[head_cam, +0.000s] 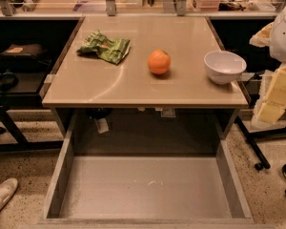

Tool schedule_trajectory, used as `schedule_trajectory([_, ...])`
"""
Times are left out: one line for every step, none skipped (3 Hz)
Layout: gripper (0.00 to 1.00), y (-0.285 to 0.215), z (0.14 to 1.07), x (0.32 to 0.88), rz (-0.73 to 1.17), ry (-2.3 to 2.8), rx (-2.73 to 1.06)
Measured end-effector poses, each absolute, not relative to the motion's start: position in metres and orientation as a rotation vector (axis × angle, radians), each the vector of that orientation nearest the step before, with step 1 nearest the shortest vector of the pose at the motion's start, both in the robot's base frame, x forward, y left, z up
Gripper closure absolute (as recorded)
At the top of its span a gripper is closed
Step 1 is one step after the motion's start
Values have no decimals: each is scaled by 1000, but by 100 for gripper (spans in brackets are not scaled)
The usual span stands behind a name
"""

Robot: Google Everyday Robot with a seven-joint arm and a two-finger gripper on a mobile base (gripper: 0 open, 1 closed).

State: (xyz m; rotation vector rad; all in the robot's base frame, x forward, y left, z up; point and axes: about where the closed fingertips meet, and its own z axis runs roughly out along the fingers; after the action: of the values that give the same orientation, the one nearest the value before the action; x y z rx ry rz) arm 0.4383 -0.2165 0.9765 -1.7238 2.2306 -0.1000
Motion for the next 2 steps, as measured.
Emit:
schedule_trajectory([0, -214, 976, 442, -121, 2221, -1718])
schedule_trajectory([0, -201, 962, 464, -108, 2180, -1730])
